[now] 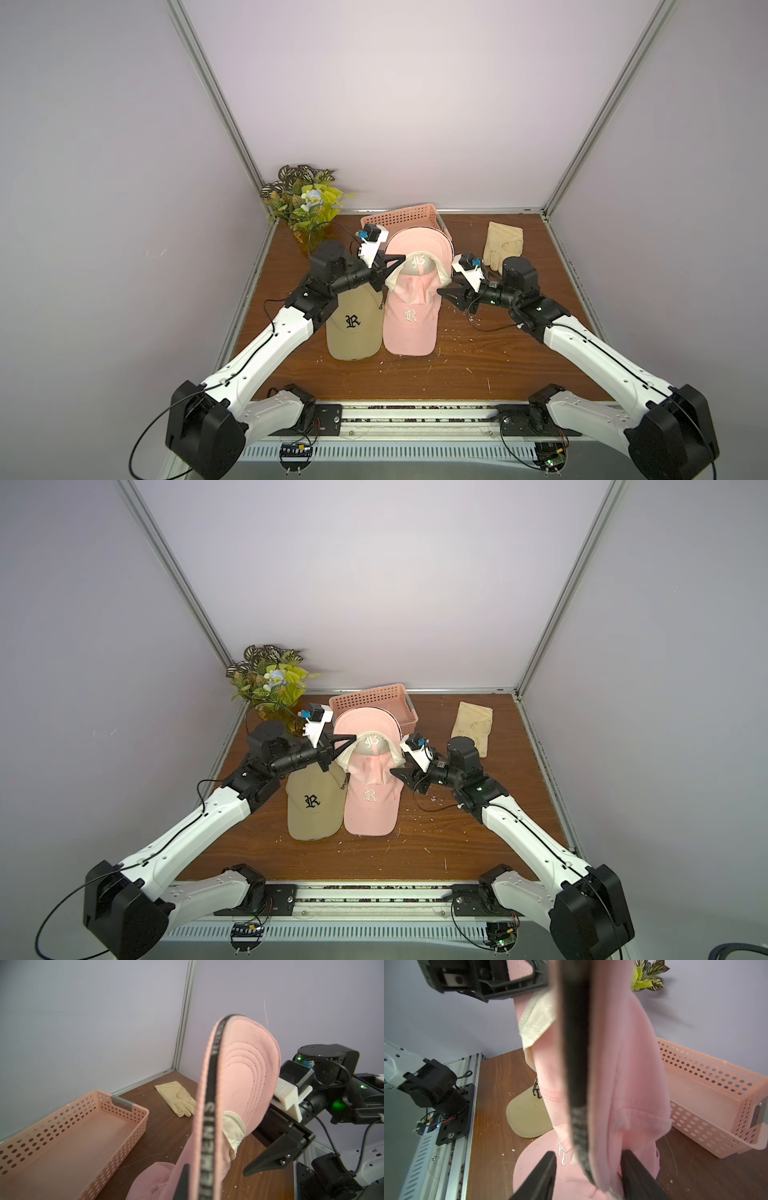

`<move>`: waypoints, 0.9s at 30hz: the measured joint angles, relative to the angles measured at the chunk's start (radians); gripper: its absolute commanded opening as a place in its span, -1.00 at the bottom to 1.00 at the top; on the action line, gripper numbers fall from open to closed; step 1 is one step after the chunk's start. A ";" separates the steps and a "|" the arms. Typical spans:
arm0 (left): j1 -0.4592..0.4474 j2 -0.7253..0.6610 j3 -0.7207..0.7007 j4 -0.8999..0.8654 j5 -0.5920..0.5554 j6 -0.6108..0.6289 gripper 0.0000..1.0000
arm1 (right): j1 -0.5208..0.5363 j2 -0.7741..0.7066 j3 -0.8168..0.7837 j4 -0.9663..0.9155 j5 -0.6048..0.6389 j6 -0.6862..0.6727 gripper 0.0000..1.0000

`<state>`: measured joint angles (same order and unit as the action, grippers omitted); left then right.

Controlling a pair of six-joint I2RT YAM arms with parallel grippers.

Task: Turn the baseball cap inside out
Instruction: Turn over the baseball cap.

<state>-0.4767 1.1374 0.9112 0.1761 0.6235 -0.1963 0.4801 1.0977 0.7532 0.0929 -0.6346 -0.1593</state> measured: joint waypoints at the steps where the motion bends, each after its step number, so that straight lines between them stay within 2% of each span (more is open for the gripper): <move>1: 0.000 0.000 0.002 0.001 0.004 -0.004 -0.99 | 0.000 -0.002 -0.001 0.005 -0.006 -0.005 0.10; 13: 0.014 -0.012 0.031 0.038 0.051 -0.101 -0.99 | 0.020 0.000 0.018 -0.069 -0.231 -0.119 0.06; 21: 0.021 -0.011 0.041 0.070 0.088 -0.140 -0.98 | 0.050 0.003 0.040 -0.043 -0.241 -0.127 0.00; 24: 0.023 -0.011 0.041 0.088 0.095 -0.154 -0.98 | 0.050 -0.002 0.037 0.009 -0.220 -0.106 -0.20; 27: 0.024 -0.011 0.041 0.114 0.102 -0.174 -0.97 | 0.051 -0.005 0.037 0.050 -0.195 -0.081 -0.64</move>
<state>-0.4526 1.1267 0.9520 0.2905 0.7258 -0.3706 0.5308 1.0927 0.7906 0.1432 -0.8299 -0.2405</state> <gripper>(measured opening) 0.069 0.286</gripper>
